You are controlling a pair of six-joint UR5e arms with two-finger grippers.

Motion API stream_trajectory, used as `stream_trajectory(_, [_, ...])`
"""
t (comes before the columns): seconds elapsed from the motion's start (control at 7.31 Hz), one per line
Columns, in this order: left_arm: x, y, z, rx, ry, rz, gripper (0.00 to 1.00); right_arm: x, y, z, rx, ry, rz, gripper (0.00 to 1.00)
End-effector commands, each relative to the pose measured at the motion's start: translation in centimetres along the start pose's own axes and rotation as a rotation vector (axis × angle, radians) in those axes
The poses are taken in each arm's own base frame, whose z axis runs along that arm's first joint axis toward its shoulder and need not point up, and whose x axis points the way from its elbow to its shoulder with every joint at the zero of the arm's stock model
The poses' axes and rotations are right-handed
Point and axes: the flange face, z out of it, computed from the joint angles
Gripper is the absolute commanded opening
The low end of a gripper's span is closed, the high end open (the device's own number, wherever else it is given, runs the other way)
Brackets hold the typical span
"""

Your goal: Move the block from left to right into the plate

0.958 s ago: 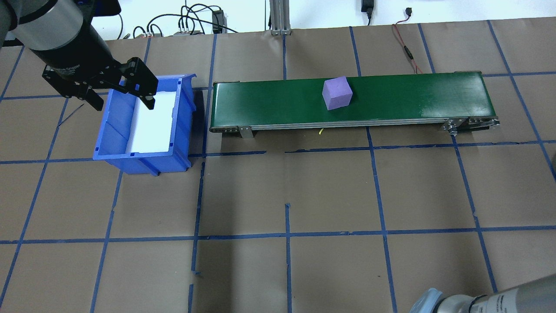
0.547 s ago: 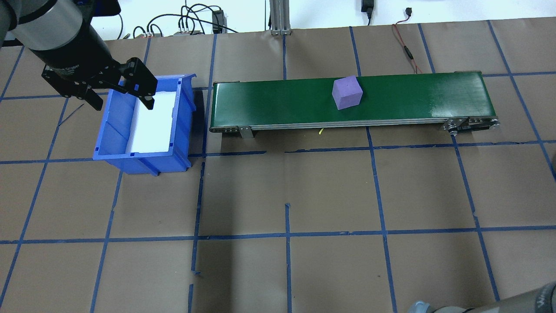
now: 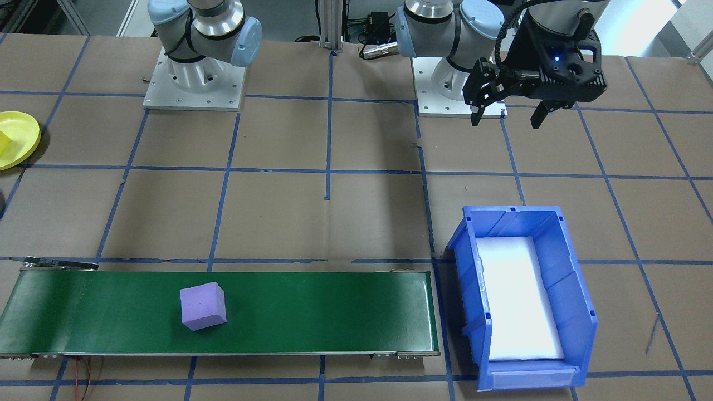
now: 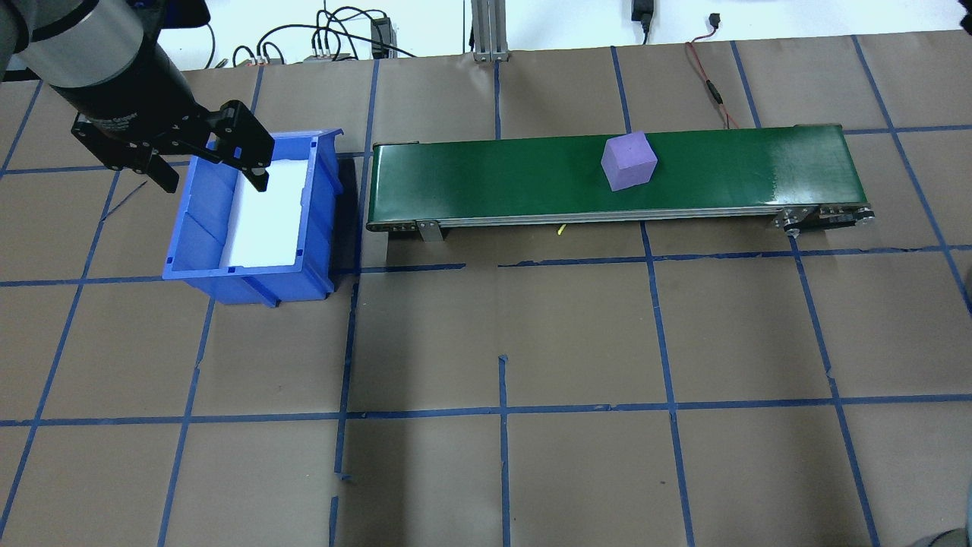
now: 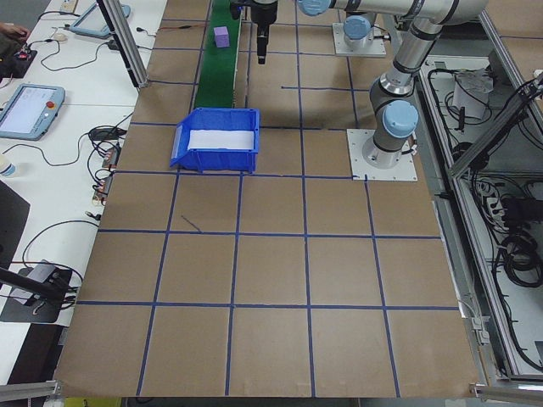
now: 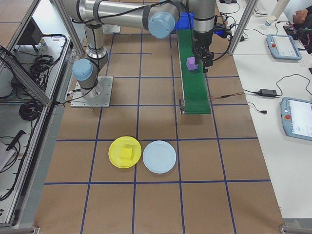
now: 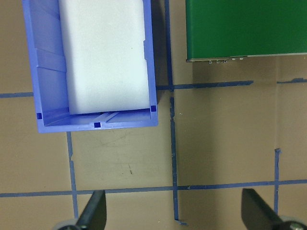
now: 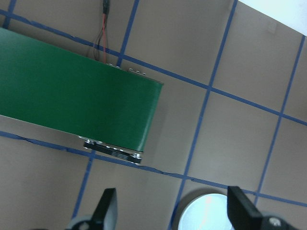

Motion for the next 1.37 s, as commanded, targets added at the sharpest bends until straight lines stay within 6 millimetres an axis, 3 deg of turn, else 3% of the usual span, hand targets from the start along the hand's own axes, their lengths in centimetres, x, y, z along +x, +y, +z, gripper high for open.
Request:
stream_trajectory(0.0, [-0.5,0.1,0.0,-0.013,-0.042,-0.004,1.0,-7.8,-5.2,3.9,-0.005,-0.137,0.128,0.83])
stream_trajectory(0.27, [0.4,0.0,0.5,-0.02,-0.046,-0.062,1.0,-11.5,-9.4,10.2,-0.023,-0.253,0.195,0.83])
stream_trajectory(0.41, [0.7,0.1,0.4,-0.017,-0.044,-0.061,1.0,-13.9,-10.3,12.7,-0.054,-0.298,0.207,0.82])
stream_trajectory(0.68, [0.6,0.1,0.2,-0.006,-0.049,-0.055,1.0,-17.1,-9.4,19.0,-0.045,-0.371,0.287,0.82])
stream_trajectory(1.23, [0.5,0.1,0.3,-0.008,-0.044,-0.038,1.0,-18.6,-7.9,24.2,-0.098,-0.371,0.207,0.82])
